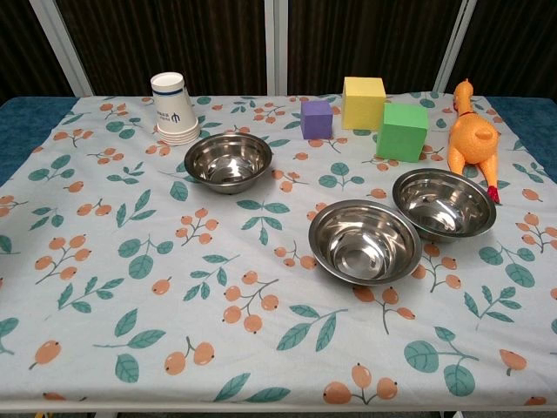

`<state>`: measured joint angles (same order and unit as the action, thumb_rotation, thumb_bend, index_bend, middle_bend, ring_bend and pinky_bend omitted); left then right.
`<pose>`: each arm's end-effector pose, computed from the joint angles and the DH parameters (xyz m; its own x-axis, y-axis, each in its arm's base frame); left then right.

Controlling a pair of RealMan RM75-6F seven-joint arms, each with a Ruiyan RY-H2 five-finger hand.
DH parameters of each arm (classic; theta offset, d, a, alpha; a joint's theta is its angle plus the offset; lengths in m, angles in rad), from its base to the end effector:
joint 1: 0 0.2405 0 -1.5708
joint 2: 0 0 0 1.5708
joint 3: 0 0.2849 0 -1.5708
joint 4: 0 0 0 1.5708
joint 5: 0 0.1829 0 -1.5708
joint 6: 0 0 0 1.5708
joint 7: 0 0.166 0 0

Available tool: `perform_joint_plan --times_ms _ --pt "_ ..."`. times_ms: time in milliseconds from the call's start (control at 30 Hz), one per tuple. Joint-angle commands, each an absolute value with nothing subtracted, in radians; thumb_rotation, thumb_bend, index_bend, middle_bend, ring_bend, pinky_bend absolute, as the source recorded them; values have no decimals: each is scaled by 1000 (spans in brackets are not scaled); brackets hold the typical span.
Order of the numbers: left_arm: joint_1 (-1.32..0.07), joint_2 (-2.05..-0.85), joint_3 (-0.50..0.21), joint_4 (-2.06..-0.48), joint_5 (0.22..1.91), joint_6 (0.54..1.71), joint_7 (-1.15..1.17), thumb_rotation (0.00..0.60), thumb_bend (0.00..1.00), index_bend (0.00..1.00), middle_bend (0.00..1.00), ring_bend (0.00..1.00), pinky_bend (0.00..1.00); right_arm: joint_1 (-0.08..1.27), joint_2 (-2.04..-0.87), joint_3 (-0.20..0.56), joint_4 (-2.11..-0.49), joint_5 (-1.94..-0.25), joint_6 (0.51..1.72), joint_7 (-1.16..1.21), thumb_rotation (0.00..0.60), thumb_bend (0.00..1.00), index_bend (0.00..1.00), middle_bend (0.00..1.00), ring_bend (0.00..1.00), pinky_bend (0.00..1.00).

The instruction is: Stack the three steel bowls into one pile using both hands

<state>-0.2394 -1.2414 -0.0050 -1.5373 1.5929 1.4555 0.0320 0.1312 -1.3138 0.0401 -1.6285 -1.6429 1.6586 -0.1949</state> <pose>-0.2887 0.2412 0.1433 0.3998 0.0149 0.9165 0.8904 -0.2435 -0.3845 -0.2705 -0.2087 0.1521 0.3541 0.1872 0.9163 -0.9074 -0.1684 0.3851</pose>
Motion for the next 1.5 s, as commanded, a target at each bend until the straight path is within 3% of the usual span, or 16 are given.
perform_joint_plan --times_ms 33,267,367,500,567,1000,1500 --pt "-236 -1244 -5 -1544 1600 1461 45 600 146 235 263 187 303 129 -1309 42 -1627 -1643 1653 -187 600 84 44 51 0 0" --pt "-241 -1235 -9 -1579 1612 1458 80 600 145 235 263 187 303 138 -1295 50 -1641 -1659 1636 -160 600 85 46 64 0 0" --pt "-246 -1225 -8 -1598 1622 1452 91 600 145 235 263 186 303 161 -1292 62 -1650 -1675 1614 -146 600 88 92 131 9 0" --pt "-238 -1217 10 -1610 1638 1451 90 600 146 235 263 186 303 196 -1280 55 -1663 -1674 1532 -176 600 89 180 273 120 28" --pt "-231 -1220 15 -1603 1645 1460 75 600 146 235 263 186 303 219 -1281 56 -1624 -1663 1479 -208 600 89 208 297 126 50" --pt "-223 -1191 -7 -1609 1681 1524 16 600 146 235 263 186 304 388 -1389 61 -1421 -1589 1166 -251 600 109 331 361 168 57" --pt "-224 -1170 -7 -1627 1686 1513 3 600 146 235 263 187 304 455 -1517 47 -1283 -1525 1048 -272 600 111 347 377 168 20"
